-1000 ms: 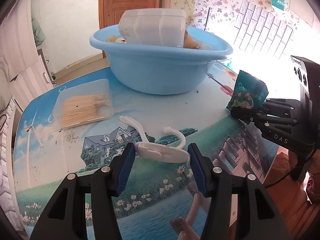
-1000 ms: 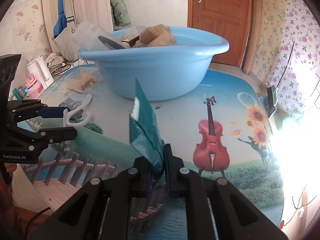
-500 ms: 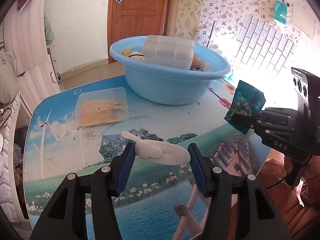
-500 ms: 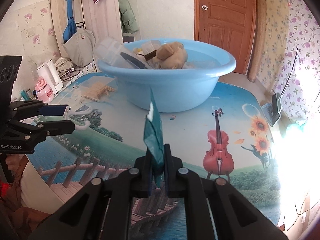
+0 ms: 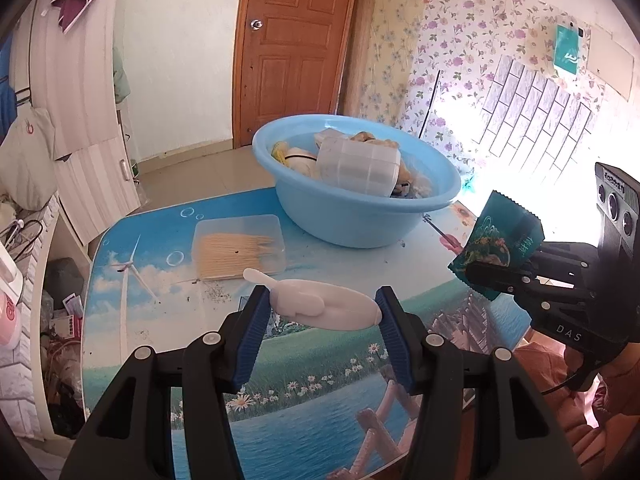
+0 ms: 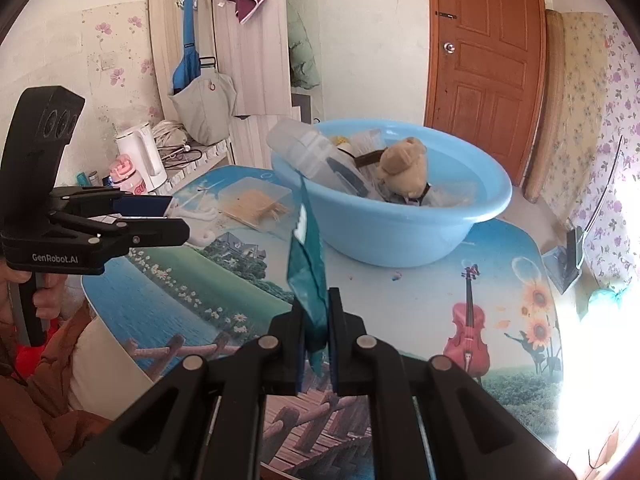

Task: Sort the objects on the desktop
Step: 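Lift the hanger with the left tool while the right carries the green packet toward the basin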

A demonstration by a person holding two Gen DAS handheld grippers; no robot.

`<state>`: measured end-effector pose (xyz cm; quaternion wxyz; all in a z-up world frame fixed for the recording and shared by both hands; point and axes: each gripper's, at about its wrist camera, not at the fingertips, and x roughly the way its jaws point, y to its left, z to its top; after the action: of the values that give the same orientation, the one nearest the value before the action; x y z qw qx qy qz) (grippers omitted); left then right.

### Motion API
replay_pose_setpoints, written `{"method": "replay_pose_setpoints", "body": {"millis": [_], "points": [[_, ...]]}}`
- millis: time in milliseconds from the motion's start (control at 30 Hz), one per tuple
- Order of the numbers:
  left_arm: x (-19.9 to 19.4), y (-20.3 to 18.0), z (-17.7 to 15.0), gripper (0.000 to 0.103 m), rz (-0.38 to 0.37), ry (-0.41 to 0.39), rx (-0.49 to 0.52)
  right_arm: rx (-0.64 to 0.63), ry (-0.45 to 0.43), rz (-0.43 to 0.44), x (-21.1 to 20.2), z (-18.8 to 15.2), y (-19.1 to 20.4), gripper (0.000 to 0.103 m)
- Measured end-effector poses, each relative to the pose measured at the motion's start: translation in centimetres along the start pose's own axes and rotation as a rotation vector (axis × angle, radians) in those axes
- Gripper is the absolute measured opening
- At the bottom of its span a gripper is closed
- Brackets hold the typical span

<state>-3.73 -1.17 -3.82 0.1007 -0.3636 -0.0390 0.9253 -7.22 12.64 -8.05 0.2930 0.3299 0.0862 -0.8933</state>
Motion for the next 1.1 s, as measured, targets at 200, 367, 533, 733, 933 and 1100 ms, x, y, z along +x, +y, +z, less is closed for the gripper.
{"method": "replay_pose_setpoints", "body": {"millis": [200,367,533,733,933,1100], "points": [[-1.1,-0.1,1.3,0.054,-0.010,-0.028,-0.009,-0.019,-0.057,0.036,-1.8,1.6,0.9,0.009],[-1.8,-0.3,2.9,0.054,-0.007,-0.065,0.002,-0.026,-0.120,0.056,-3.3,3.5,1.3,0.009],[-1.7,-0.6,4.5,0.054,-0.019,-0.077,0.017,-0.016,-0.144,0.040,-3.1,5.0,0.4,0.009],[-0.1,-1.3,6.9,0.054,-0.032,-0.084,0.038,0.015,-0.155,0.019,-2.3,5.7,-1.5,0.009],[2.1,-2.4,9.7,0.054,-0.050,-0.094,0.064,0.042,-0.133,-0.009,-0.8,6.2,-3.8,0.009],[4.3,-3.3,11.8,0.054,-0.057,-0.087,0.095,0.064,-0.112,-0.034,1.1,6.8,-5.7,0.009]]}}
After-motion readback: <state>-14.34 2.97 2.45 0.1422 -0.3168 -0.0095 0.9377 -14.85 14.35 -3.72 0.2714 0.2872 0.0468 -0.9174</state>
